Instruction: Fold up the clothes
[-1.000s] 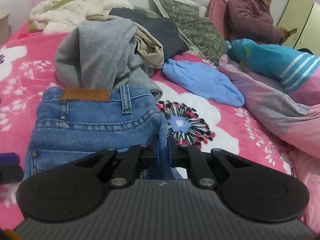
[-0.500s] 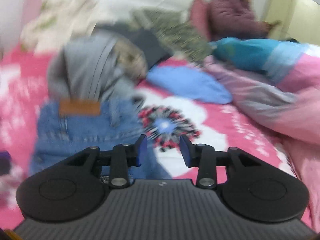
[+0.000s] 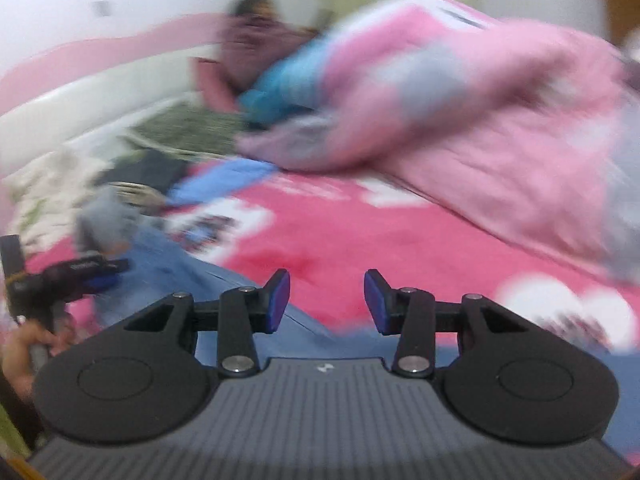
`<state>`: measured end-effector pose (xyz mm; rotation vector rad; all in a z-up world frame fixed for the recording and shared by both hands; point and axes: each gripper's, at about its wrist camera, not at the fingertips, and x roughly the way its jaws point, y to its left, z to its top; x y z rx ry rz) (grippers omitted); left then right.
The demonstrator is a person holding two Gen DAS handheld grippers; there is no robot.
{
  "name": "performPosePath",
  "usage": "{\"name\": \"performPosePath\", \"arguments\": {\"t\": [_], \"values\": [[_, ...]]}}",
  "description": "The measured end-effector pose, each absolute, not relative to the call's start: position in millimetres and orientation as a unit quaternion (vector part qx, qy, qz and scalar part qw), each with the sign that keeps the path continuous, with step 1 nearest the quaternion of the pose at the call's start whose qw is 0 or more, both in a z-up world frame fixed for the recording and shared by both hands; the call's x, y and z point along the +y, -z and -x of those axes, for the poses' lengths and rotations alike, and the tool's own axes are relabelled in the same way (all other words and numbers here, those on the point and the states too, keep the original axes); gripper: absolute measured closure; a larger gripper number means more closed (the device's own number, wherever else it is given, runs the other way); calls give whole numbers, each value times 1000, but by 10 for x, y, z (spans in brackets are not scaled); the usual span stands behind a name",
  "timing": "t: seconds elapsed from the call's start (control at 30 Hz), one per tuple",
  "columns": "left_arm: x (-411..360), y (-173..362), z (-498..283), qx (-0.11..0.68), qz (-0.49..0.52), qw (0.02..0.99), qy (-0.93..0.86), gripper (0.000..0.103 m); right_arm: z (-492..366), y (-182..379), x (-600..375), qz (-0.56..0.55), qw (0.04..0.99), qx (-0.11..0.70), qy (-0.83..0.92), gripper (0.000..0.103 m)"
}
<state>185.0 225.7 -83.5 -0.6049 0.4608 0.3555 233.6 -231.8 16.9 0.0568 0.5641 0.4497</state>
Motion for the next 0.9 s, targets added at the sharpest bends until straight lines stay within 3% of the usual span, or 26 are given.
{"name": "performPosePath", "arguments": {"t": [0.2, 0.33, 0.5, 0.6, 0.7, 0.77, 0.83, 0.9], "values": [[2161, 869, -1859, 213, 272, 920, -184, 70, -2143, 269, -3675, -127, 948, 293, -6, 56], [2161, 856, -1856, 205, 273, 922, -184, 68, -1911, 512, -4623, -279, 907, 297, 108, 56], [2184, 873, -1873, 199, 281, 921, -181, 68, -1899, 906, -5105, -407, 835, 341, 146, 54], [2166, 878, -1871, 197, 276, 923, -183, 68, -2027, 1017, -5149, -419, 832, 327, 159, 55], [2165, 882, -1862, 196, 277, 923, -183, 68, -2219, 1114, -5164, -416, 836, 321, 161, 63], [2172, 885, -1860, 195, 278, 923, -183, 69, -2290, 1135, -5174, -415, 836, 318, 167, 85], [2179, 888, -1857, 195, 279, 922, -183, 69, -2295, 1122, -5186, -427, 836, 308, 156, 98], [2186, 891, -1855, 195, 280, 922, -183, 71, -2234, 973, -5169, -407, 851, 297, 149, 99]]}}
